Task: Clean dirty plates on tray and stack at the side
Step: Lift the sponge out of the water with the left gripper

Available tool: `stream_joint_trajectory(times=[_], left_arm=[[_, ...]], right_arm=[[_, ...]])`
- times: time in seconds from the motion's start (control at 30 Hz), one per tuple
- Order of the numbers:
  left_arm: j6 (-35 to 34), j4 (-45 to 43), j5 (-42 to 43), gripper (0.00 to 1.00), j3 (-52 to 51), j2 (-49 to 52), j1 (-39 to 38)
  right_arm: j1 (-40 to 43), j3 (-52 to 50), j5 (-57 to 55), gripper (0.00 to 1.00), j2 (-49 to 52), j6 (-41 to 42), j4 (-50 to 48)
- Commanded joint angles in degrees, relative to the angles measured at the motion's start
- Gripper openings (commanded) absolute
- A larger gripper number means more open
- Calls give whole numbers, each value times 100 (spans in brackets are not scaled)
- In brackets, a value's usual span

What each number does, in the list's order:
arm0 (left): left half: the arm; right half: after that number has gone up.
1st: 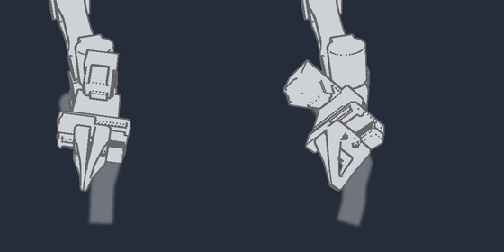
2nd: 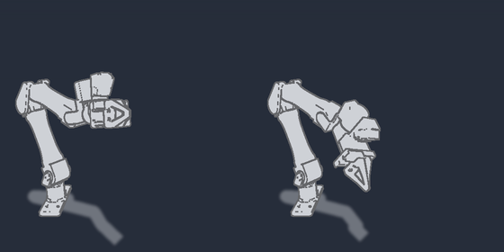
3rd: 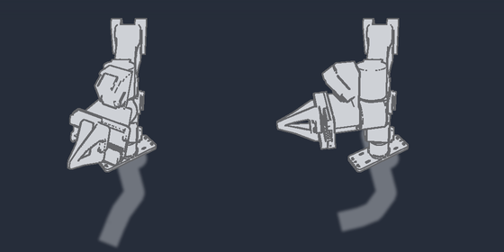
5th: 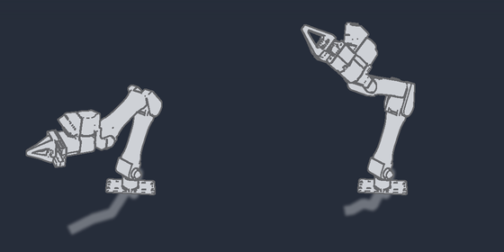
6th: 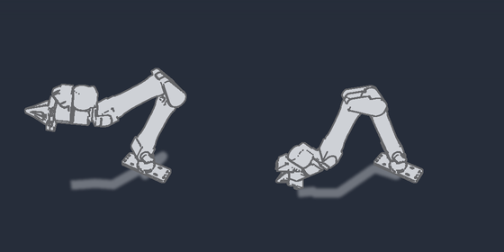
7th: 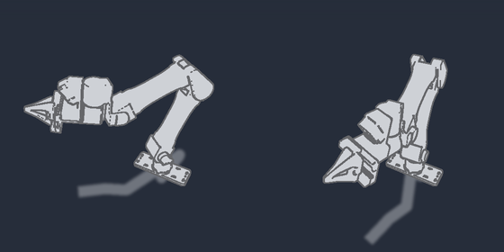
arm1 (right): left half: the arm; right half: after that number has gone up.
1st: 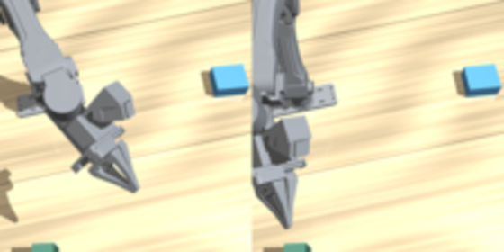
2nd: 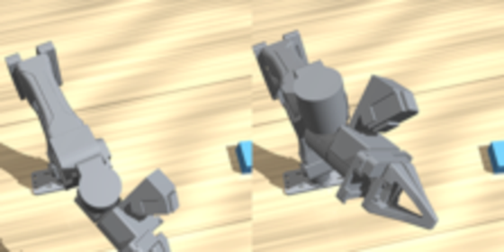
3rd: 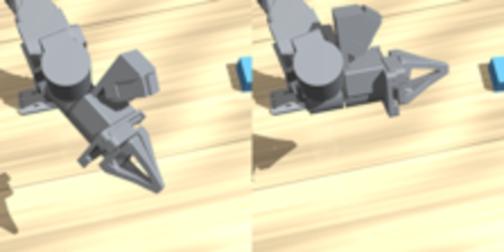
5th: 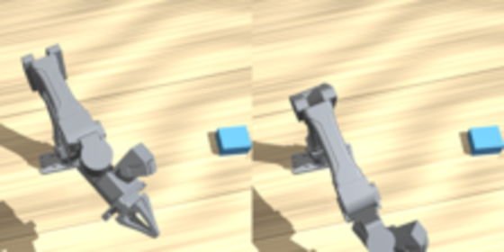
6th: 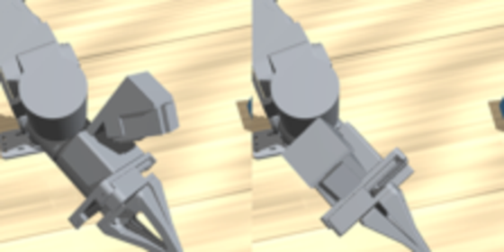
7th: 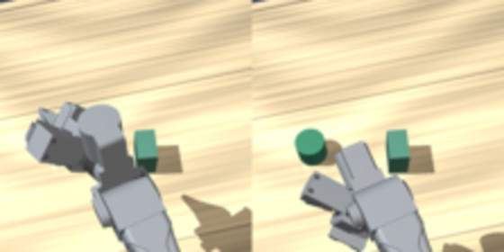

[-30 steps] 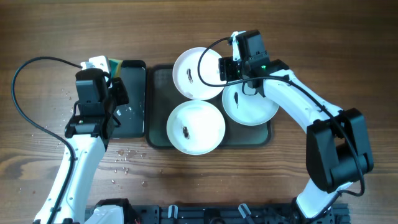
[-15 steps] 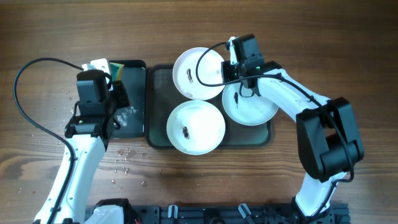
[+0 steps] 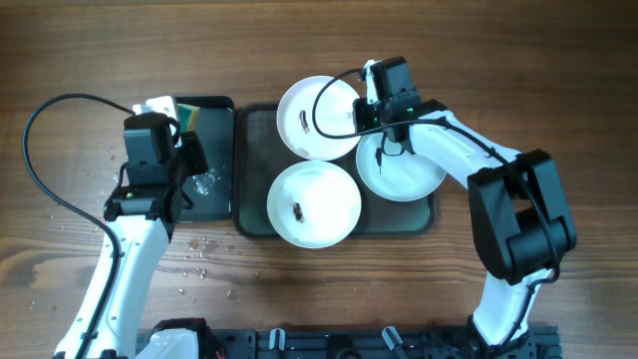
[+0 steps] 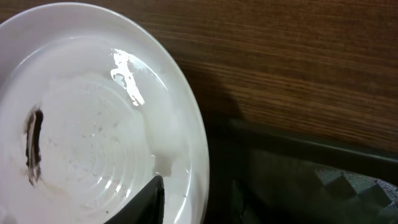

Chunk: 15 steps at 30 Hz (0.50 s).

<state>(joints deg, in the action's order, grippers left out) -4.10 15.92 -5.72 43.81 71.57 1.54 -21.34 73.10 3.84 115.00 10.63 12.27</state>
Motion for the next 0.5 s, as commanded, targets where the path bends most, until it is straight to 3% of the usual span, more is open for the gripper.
stream_joint_trajectory(times=[0.0,0.13,0.17,0.2,0.47], left_arm=[[90,-35,52,4,76,-52,-15],[90,-17,52,4,76,-52,-15],[90,-9,52,4,76,-52,-15],[90,-2,52,4,76,-52,-15],[90,48,52,4,76,-52,-15]], right_arm=[[-13,-48,90,28,188,105,-116],[-13,-48,92,20,313,308,-177],[-13,-48,92,16,319,313,-177],[-13,-48,92,6,319,310,-177],[-13,-35,393,4,181,455,-111]])
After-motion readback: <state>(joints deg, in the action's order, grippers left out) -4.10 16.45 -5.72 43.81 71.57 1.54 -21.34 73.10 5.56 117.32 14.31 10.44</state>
